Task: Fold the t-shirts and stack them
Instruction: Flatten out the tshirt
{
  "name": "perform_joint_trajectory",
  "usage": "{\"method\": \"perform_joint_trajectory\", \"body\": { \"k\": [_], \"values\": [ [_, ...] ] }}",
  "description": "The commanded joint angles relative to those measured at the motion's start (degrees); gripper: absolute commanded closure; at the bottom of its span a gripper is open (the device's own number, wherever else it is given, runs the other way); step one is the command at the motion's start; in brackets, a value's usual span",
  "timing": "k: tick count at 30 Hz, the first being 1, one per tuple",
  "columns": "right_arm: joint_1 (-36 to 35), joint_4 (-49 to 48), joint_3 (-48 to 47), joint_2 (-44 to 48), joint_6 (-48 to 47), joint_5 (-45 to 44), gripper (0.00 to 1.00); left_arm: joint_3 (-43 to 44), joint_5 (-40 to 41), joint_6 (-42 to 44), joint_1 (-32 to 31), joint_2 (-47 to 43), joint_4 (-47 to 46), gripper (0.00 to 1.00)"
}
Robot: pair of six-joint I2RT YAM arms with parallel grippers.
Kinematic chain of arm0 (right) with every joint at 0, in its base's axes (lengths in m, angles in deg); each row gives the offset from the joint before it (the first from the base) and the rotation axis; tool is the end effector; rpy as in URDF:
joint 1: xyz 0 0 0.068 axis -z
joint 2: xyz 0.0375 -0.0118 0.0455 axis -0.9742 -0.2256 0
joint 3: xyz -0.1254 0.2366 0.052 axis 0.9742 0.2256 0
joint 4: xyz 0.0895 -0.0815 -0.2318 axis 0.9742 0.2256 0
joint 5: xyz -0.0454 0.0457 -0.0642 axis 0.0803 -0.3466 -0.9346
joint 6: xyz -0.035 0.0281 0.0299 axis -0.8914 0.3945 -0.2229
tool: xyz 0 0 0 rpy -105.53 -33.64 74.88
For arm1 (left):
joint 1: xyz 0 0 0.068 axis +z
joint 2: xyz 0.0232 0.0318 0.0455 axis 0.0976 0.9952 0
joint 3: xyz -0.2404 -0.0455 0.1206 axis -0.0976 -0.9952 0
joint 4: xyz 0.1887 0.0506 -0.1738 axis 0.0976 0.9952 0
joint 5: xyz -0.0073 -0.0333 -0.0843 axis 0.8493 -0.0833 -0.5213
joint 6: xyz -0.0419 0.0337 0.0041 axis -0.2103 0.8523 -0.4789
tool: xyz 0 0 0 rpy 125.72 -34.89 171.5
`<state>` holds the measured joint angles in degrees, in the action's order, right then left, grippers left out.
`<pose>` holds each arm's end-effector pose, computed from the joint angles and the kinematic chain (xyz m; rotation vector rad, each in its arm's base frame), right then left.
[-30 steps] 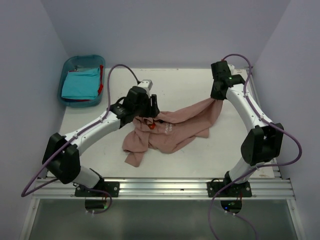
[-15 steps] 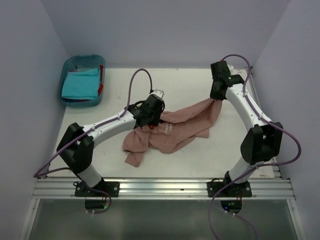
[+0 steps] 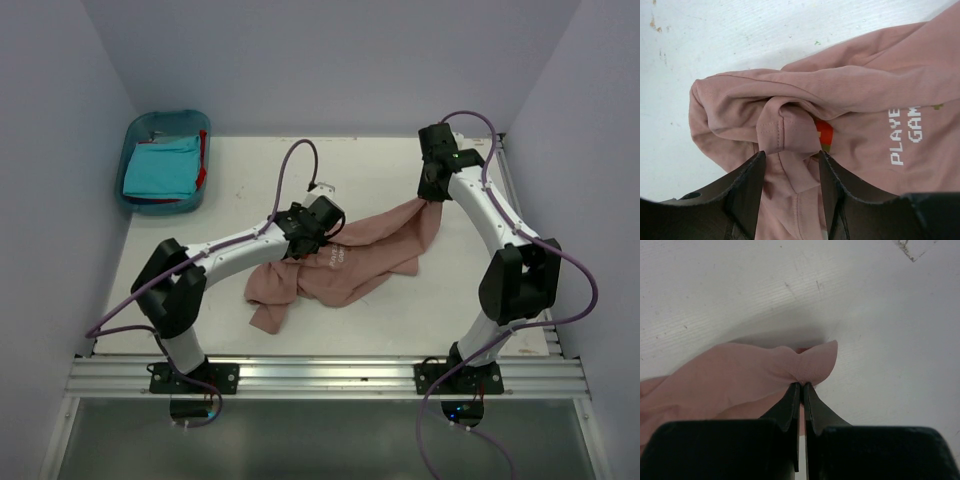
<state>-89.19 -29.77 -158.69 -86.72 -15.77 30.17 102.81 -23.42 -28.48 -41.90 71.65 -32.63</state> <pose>0.3605 0.0650 0.3074 0.3691 2.4615 -0.2196 0.2591 -0.2544 0.2323 0.2806 2.3530 0.1551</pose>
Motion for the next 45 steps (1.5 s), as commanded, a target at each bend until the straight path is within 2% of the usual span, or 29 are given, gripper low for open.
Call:
{"method": "perform_joint_trajectory", "body": {
  "k": [1,12,18,24,35,38,42,45],
  "values": [
    [0.4,-0.8,-0.3,0.1,-0.2,1.1,1.00,2.6,5.3,0.6,0.0,1.4,0.3,0.49],
    [0.4,-0.7,-0.1,0.1,-0.6,1.2,1.00,1.9,7.1,2.9,0.4,4.0,-4.4,0.50],
    [0.3,-0.8,-0.1,-0.2,-0.7,1.5,1.00,0.6,6.6,3.7,1.9,4.3,-6.8,0.52],
    [0.4,-1.1,0.2,-0.1,-0.6,1.7,1.00,-0.7,6.1,4.4,3.5,4.4,-9.6,0.59],
    [0.4,-1.1,0.5,0.4,-0.7,1.7,1.00,-1.8,3.1,5.4,5.4,6.2,-12.8,0.60],
    [0.4,-1.1,0.6,0.7,-0.7,1.8,1.00,-2.4,2.4,6.0,5.5,6.2,-14.1,0.64],
    [0.4,-1.2,0.8,0.8,-0.7,2.0,1.00,-2.7,2.0,5.9,5.9,6.6,-15.4,0.77],
    [0.4,-1.2,0.8,1.1,-0.7,1.9,1.00,-2.6,1.8,5.9,6.0,6.7,-15.8,0.83]
  ]
}}
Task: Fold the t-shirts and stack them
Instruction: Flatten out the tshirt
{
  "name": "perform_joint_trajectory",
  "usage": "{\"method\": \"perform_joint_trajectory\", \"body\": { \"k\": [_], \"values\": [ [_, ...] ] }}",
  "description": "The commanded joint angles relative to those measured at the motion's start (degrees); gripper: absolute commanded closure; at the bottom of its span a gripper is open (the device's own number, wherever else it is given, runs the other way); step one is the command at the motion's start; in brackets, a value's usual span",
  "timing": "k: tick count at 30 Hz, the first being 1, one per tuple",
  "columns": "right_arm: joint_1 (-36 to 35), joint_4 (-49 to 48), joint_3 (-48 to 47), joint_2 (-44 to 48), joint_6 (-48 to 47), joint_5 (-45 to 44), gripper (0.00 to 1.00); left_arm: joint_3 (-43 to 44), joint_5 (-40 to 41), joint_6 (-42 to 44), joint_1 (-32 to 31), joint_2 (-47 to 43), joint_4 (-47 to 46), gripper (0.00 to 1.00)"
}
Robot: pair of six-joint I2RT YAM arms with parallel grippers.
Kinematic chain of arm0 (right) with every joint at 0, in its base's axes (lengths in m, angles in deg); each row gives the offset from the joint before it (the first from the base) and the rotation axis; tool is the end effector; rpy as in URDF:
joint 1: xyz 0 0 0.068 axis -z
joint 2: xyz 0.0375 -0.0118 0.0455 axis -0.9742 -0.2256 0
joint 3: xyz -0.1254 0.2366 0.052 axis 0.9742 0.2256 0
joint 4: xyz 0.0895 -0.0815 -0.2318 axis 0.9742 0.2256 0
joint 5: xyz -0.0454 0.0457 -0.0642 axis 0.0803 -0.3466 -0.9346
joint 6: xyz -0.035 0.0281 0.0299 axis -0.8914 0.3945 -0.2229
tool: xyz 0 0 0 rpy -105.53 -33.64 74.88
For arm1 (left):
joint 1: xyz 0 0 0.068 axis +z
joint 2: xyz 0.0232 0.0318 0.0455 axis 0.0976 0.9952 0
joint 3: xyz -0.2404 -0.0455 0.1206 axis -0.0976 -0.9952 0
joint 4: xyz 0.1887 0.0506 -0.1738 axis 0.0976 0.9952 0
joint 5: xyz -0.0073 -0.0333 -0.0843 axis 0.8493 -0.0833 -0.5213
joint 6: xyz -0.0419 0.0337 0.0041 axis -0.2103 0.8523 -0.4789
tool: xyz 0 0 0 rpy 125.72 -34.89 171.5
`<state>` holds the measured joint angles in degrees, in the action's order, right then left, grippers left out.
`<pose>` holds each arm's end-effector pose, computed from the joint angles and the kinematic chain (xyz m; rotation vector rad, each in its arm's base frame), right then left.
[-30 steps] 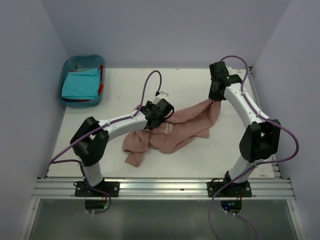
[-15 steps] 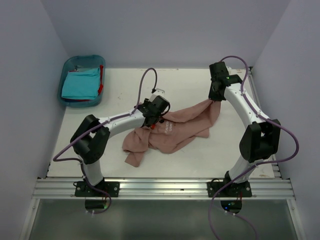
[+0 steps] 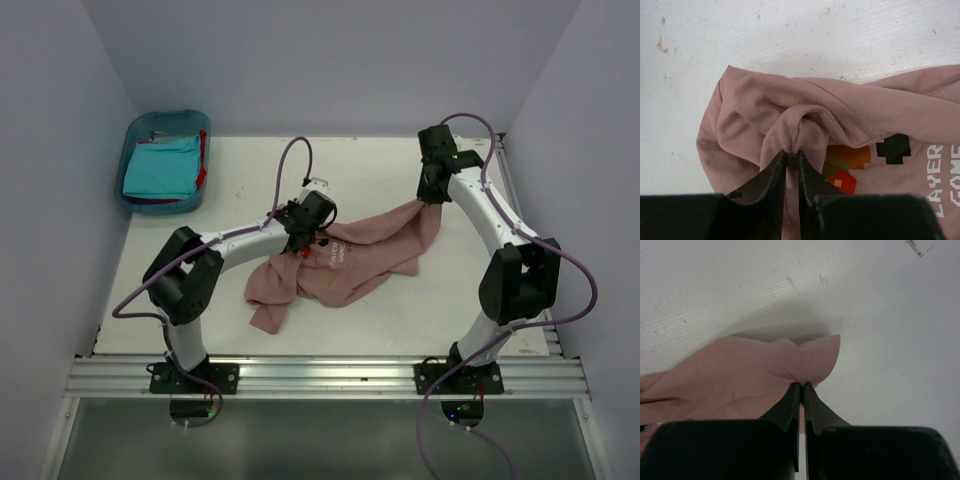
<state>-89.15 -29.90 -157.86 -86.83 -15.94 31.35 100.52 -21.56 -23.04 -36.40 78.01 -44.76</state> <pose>0.3601 0.0654 0.3022 0.3583 2.4834 -0.2033 0.2997 -0.2428 0.1939 0.2379 2.3037 0.2362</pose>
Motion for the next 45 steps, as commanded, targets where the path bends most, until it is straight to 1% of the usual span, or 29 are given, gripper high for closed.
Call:
{"method": "perform_joint_trajectory", "body": {
  "k": [1,4,5,6,16,17,20,22,23,25,29,33,36,37,42,45],
  "values": [
    [0.3,-1.0,0.0,1.2,-0.5,0.7,1.00,-0.3,0.0,0.4,0.5,0.4,-3.6,0.85],
    [0.3,-1.0,0.0,1.2,-0.5,0.7,1.00,-0.1,0.1,0.2,0.5,-0.2,-3.3,0.94],
    [0.3,-1.0,0.0,1.2,-0.5,0.7,1.00,-0.1,0.1,0.1,0.5,-0.2,-2.9,0.99],
    [0.3,-1.1,0.0,1.2,-0.5,0.8,1.00,0.0,0.2,0.0,0.4,-0.6,-2.7,1.00],
    [0.3,-1.1,-0.1,1.1,-0.4,0.7,1.00,3.3,0.9,-0.9,0.3,-6.4,3.5,1.00],
    [0.3,-1.1,-0.1,1.1,-0.4,0.9,1.00,3.4,0.9,-1.1,0.3,-7.3,4.1,0.97],
    [0.3,-1.1,-0.1,0.9,-0.2,1.0,1.00,3.3,0.8,-1.2,0.3,-8.3,4.3,0.92],
    [0.3,-1.2,0.0,1.1,-0.2,1.0,1.00,3.3,1.0,-1.5,0.3,-8.4,4.5,0.91],
    [0.3,-1.2,0.1,1.0,-0.2,1.0,1.00,3.4,1.0,-1.7,0.3,-8.5,4.8,0.92],
    [0.3,-1.1,0.1,1.1,-0.4,0.9,1.00,3.4,1.2,-2.1,0.3,-8.9,4.9,1.00],
    [0.3,-1.1,0.0,1.2,-0.4,0.7,1.00,4.0,1.7,-2.5,0.3,-11.4,5.9,1.00],
    [0.3,-1.0,0.1,1.2,-0.4,-0.1,1.00,7.1,5.3,-3.5,0.3,-15.9,9.2,1.00],
    [0.3,-1.1,0.1,1.4,-0.1,-0.8,1.00,12.1,11.0,-2.6,0.3,-20.0,11.5,1.00],
    [0.3,-1.1,0.0,1.3,0.0,-0.8,1.00,13.4,11.8,-1.5,0.3,-21.6,12.0,1.00],
    [0.3,-1.3,-0.2,2.0,0.3,-1.4,1.00,21.2,16.2,1.3,0.3,-23.4,17.1,1.00],
    [0.3,-1.6,-0.2,3.0,0.4,-2.0,1.00,22.8,18.2,3.3,0.3,-24.1,18.3,1.00]
  ]
}}
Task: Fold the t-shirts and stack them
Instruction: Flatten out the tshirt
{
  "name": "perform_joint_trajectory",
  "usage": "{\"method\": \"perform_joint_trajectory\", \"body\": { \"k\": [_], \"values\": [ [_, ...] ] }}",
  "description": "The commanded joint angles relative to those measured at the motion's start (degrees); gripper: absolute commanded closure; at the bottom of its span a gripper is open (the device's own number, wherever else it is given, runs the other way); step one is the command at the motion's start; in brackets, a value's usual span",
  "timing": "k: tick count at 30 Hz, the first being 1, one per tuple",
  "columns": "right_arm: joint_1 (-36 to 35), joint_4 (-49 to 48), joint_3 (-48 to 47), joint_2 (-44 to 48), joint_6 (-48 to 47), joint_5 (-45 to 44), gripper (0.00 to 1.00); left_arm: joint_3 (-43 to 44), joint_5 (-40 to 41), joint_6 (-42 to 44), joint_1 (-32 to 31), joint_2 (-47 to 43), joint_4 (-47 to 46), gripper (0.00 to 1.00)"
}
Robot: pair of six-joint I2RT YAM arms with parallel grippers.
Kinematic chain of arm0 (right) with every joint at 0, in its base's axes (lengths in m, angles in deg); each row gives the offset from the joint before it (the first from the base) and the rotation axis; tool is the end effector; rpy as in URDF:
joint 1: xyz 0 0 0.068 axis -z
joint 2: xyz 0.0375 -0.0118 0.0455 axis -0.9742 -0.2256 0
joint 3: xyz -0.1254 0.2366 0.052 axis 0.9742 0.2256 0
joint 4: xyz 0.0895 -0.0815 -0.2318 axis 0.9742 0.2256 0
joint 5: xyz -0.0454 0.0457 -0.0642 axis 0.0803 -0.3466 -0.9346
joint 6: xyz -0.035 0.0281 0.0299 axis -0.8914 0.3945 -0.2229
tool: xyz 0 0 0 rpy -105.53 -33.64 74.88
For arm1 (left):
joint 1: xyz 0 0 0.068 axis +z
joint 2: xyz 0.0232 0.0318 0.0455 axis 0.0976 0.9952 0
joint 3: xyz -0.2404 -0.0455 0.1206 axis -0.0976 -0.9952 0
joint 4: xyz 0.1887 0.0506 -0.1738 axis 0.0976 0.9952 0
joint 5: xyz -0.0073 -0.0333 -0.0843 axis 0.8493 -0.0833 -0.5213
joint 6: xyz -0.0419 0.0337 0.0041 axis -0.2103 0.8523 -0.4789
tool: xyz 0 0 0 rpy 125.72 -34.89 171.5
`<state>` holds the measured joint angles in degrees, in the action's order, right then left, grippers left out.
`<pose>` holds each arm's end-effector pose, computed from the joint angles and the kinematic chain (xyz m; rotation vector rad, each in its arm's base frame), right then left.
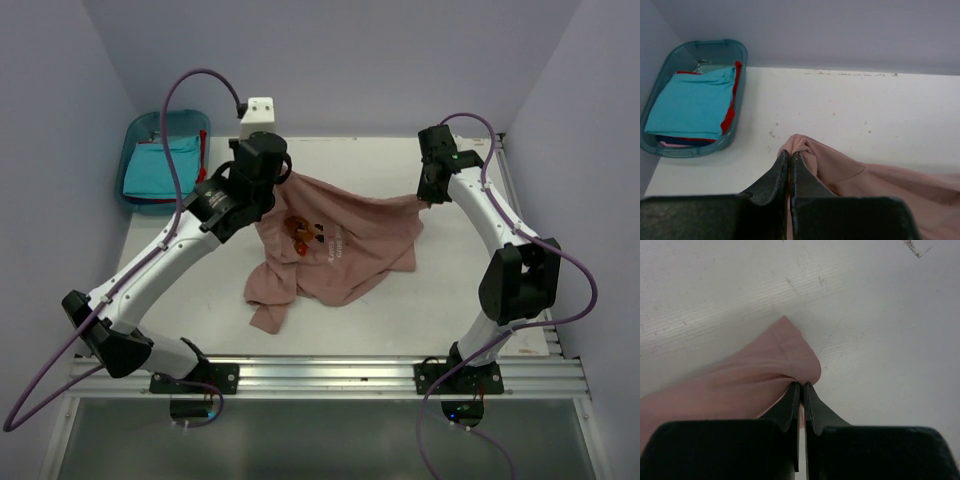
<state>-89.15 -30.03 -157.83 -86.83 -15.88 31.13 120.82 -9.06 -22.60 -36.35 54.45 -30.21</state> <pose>0.3603 0.0653 0.3022 0.3610 2.4800 -0.2067 0.2430 -0.1834 0.4312 -0.1192 1.8597 0.0955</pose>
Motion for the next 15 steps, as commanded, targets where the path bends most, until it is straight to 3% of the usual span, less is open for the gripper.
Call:
{"method": "perform_joint_trajectory", "body": {
  "k": [1,10,15],
  "values": [
    [0.3,-1.6,-0.2,3.4,0.4,-2.1,1.00,2.9,6.2,3.2,0.3,-0.9,4.3,1.00],
    [0.3,-8.7,1.2,14.8,-1.5,-4.7,1.00,4.9,9.4,6.1,0.3,-4.7,3.9,1.00],
    [0.1,-12.3,0.3,21.6,-4.0,-3.7,1.00,2.3,3.2,9.0,0.3,-11.8,-1.2,1.00]
  ]
}}
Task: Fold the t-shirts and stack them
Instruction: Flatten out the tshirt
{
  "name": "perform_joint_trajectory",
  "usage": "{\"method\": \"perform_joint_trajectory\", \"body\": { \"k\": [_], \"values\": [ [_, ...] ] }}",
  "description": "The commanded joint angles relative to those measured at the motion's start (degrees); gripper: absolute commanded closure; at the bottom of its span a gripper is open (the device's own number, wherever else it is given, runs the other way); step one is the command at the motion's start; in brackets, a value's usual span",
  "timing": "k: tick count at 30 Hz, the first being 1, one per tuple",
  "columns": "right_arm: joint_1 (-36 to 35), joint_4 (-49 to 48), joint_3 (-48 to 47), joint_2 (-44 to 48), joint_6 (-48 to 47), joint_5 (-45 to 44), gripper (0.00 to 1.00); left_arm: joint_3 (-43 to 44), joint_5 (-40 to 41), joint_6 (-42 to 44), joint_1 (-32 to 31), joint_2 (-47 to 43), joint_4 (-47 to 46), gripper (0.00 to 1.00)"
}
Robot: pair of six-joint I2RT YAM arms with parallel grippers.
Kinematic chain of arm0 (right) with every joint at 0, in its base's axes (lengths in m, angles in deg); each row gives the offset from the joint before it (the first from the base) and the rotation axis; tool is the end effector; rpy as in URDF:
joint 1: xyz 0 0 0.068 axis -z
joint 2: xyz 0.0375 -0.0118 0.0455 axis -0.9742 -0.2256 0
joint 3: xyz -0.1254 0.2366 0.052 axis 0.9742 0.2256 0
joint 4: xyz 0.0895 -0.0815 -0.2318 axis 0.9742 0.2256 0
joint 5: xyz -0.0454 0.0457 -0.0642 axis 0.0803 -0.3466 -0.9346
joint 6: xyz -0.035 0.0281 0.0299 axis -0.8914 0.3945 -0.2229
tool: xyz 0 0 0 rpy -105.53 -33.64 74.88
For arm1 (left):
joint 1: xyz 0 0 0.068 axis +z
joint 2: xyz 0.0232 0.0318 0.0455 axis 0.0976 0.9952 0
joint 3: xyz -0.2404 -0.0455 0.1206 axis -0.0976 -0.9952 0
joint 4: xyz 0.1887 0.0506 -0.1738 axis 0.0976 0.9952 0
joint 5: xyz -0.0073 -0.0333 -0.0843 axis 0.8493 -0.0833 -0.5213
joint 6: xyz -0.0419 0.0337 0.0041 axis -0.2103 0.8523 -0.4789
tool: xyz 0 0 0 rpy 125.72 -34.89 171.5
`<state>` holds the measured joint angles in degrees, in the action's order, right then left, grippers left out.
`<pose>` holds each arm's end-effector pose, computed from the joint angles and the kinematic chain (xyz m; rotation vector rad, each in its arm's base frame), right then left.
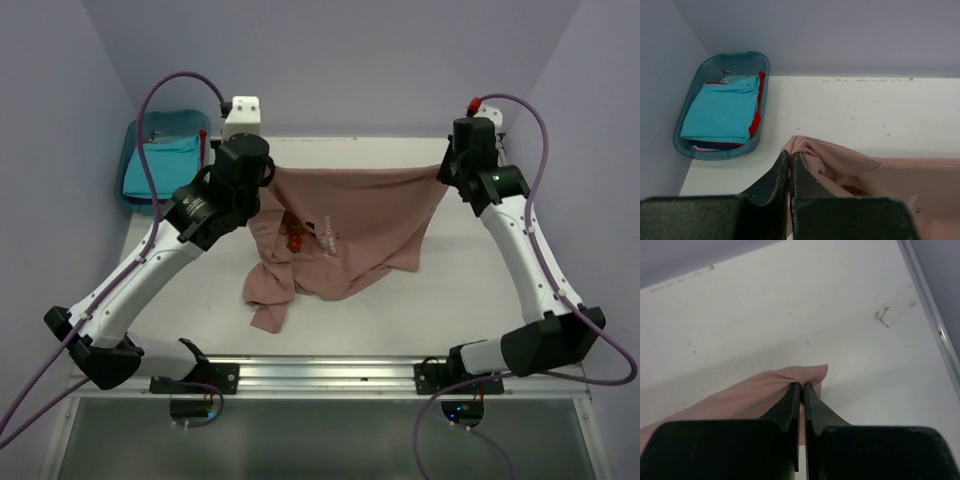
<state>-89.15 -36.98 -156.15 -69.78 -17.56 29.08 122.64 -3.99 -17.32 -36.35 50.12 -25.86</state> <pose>0.2997 0.0510 0.3964 0.3821 2.1105 -0.0853 0.2203 -0.1603 0.4557 -0.1079 1.8170 0.2179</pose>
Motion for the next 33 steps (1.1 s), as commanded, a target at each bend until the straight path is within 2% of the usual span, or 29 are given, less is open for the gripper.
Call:
{"method": "perform_joint_trajectory", "body": {
  "k": [1,4,8,10,15,20,23,24,26,29,31,33],
  "values": [
    [0.2,-6.2,-1.3,6.9,-2.6,-1.0,1.00,-0.6,-3.4,4.8,0.3,-9.2,-9.7,1.00],
    [0.0,-9.8,-0.9,11.0,-4.7,0.2,1.00,-3.9,-9.4,8.5,0.3,-15.1,-16.4,1.00],
    [-0.4,-14.7,-1.1,19.8,-8.7,6.0,1.00,-2.8,-18.6,11.7,0.1,-19.8,-19.4,1.00],
    [-0.4,-16.7,-2.2,23.5,-9.8,8.8,1.00,-1.2,-27.5,12.8,0.1,-22.0,-19.8,1.00],
    [-0.4,-19.7,-4.1,34.6,-12.9,14.1,1.00,2.4,-48.1,11.8,0.2,-26.7,-19.8,1.00],
    [-0.4,-22.0,-4.9,38.4,-15.4,13.4,1.00,6.2,-58.7,9.9,0.6,-28.2,-21.0,1.00],
    [-0.4,-21.5,-6.4,34.8,-15.9,6.9,1.00,6.2,-52.4,12.6,0.6,-25.8,-21.7,1.00],
    [-0.4,-20.2,-7.8,32.8,-15.9,5.6,1.00,6.2,-47.6,15.0,0.6,-23.4,-21.9,1.00],
    [-0.4,-16.5,-11.6,25.5,-16.1,2.9,1.00,6.4,-43.2,16.7,0.6,-20.6,-22.8,1.00],
    [-0.4,-17.2,-13.0,17.8,-16.1,0.8,1.00,6.4,-34.3,21.1,0.6,-14.7,-25.7,1.00],
    [-0.4,-17.8,-14.2,14.1,-15.7,0.7,1.00,7.2,-32.4,24.1,0.9,-10.0,-27.3,1.00],
    [-0.4,-17.4,-17.1,9.1,-15.5,1.6,1.00,10.4,-35.4,23.3,3.8,-5.1,-25.7,1.00]
  ]
}}
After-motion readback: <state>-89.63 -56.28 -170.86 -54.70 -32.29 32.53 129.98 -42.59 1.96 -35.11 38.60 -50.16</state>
